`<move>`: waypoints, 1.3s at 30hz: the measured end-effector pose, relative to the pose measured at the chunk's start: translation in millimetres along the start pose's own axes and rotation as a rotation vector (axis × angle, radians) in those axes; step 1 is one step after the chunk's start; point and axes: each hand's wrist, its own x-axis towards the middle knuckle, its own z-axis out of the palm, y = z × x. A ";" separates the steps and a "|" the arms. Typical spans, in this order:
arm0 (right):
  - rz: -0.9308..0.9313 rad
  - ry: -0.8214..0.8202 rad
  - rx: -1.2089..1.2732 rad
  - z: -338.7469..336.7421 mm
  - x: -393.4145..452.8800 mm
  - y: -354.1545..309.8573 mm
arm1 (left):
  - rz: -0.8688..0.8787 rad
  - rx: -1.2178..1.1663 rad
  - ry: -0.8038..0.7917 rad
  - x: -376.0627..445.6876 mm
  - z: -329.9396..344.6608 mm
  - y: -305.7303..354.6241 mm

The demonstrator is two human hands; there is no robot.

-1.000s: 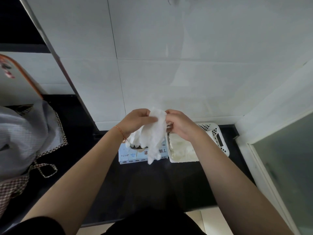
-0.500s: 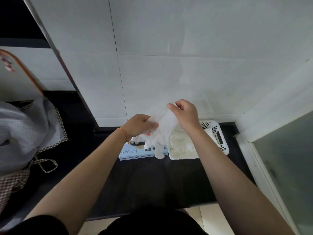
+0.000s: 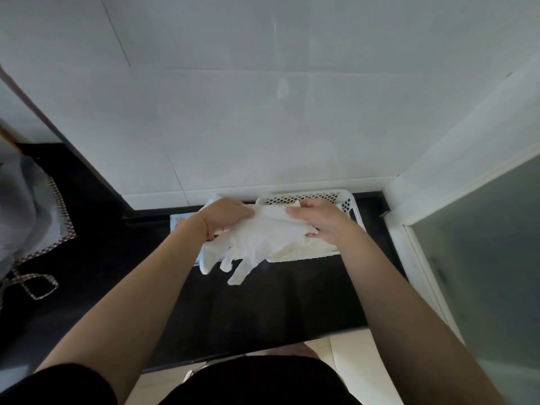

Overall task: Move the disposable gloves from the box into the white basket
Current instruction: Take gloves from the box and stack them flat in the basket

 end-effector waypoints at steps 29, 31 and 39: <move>-0.195 0.109 -0.420 -110.4 88.4 74.2 | 0.302 0.991 0.355 75.0 174.7 -2.6; -0.196 0.094 -0.491 -114.5 90.6 75.7 | 0.278 0.996 0.365 76.1 170.5 -3.7; -0.278 0.156 -0.930 -110.8 88.9 72.6 | 0.220 1.057 0.337 82.1 164.7 -1.7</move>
